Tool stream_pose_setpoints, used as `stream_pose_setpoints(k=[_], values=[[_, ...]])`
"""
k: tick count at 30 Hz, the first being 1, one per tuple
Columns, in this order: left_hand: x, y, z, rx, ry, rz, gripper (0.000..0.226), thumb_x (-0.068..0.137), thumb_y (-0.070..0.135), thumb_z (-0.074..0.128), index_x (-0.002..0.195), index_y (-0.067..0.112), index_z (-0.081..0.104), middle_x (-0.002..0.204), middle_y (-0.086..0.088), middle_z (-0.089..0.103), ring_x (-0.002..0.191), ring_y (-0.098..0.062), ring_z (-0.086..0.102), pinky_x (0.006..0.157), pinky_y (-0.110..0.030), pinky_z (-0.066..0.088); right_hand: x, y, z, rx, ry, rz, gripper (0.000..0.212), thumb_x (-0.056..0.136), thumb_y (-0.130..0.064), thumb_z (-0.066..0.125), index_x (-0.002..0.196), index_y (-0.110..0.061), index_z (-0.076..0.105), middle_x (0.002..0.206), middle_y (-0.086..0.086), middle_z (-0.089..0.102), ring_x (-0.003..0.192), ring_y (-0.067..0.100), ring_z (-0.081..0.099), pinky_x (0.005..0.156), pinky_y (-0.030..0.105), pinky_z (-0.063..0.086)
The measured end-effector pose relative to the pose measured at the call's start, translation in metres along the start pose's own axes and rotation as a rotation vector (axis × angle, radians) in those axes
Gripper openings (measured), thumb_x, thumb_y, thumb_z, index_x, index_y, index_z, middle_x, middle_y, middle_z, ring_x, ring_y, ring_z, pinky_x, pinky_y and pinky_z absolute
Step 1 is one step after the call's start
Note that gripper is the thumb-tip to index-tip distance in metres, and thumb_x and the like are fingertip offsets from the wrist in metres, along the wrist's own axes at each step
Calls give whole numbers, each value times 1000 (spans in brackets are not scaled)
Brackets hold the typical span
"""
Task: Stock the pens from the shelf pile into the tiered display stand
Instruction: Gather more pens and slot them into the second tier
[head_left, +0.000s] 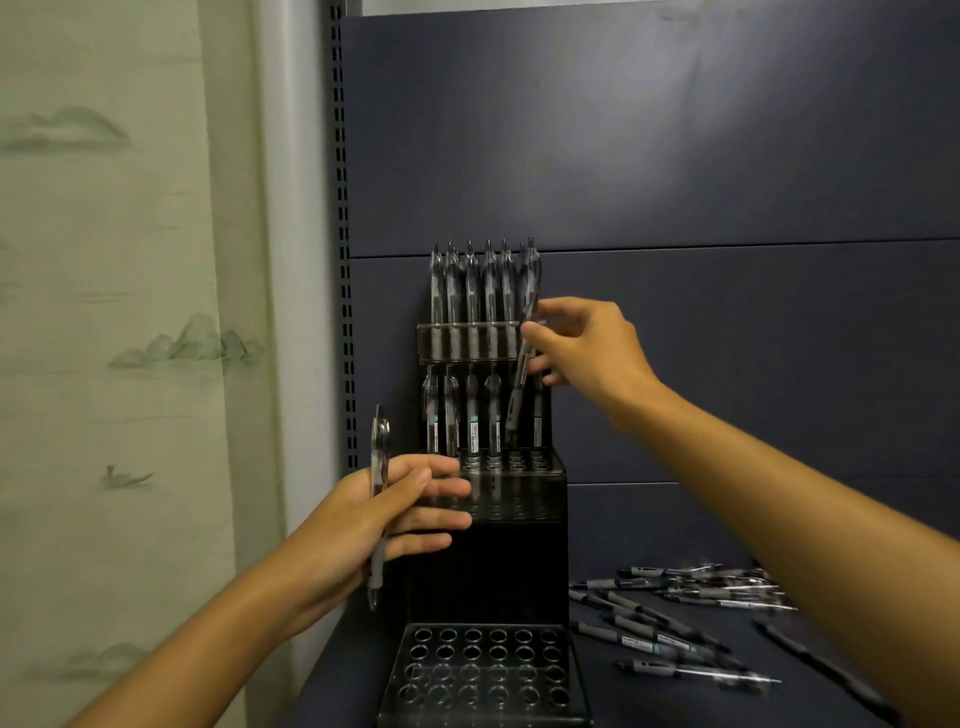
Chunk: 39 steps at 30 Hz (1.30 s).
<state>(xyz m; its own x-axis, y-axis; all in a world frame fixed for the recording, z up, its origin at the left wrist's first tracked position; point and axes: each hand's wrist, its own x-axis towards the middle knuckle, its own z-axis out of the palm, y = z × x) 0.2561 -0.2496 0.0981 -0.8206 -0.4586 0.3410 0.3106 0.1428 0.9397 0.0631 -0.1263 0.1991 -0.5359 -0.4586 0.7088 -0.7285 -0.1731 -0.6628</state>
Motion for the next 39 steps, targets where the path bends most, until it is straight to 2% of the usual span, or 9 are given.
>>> stream_pose_setpoints(k=[9,12,15,21,25,30,33,37,39], values=[[2,0,4,11,3,-4,37,85,27,54,114,8,67,108,-13,75,95,-30,74,76,-32,62,-10,21,5,-93,-54,11,40,94,-25,66,132,-14,61,102,1,73,72,11,74,67,26,62],[1,-1,4,8,2,-8,37,86,26,53,115,7,66,107,-13,75,95,-30,74,78,-33,62,-14,19,8,-108,-136,33,30,93,-24,69,121,-15,64,94,2,75,71,13,74,68,29,62],[1,0,5,22,-17,1,37,87,27,52,116,8,66,107,-13,75,95,-29,74,80,-34,62,-18,22,13,-146,-198,53,13,91,-23,71,99,-15,65,83,5,75,69,14,74,69,33,63],[0,2,7,27,-36,20,37,86,28,52,115,8,66,107,-12,75,94,-28,74,79,-34,62,-24,30,10,-237,-180,32,19,88,-31,73,91,-14,65,72,1,74,59,8,72,61,23,60],[-1,0,6,19,-28,18,38,86,27,52,117,9,65,108,-13,75,94,-29,74,78,-33,62,-27,32,7,-320,-155,7,29,82,-43,77,87,-17,65,66,0,73,59,4,71,69,25,57],[1,2,10,39,-40,8,37,89,30,51,118,12,64,108,-12,75,95,-29,74,76,-30,62,-43,6,5,-205,-201,-70,25,83,-41,76,86,-18,69,69,-2,73,59,6,70,62,13,53],[2,3,19,69,-68,-4,35,93,30,48,121,13,62,110,-10,75,97,-29,74,80,-32,61,-57,-14,14,-204,-265,-172,26,81,-48,76,86,-23,74,74,-7,74,69,-1,69,69,15,55],[2,7,34,100,-76,-8,28,103,23,43,123,14,61,108,-11,75,98,-30,73,84,-39,60,-72,-27,27,-217,-354,-173,33,76,-55,76,90,-25,74,80,-9,74,76,-1,67,73,17,55],[2,9,39,96,-71,0,26,105,16,41,125,19,57,106,-13,75,96,-31,74,82,-42,61,-75,-28,32,-258,-362,-181,28,79,-54,74,88,-28,70,82,-10,73,77,-1,63,74,19,53]])
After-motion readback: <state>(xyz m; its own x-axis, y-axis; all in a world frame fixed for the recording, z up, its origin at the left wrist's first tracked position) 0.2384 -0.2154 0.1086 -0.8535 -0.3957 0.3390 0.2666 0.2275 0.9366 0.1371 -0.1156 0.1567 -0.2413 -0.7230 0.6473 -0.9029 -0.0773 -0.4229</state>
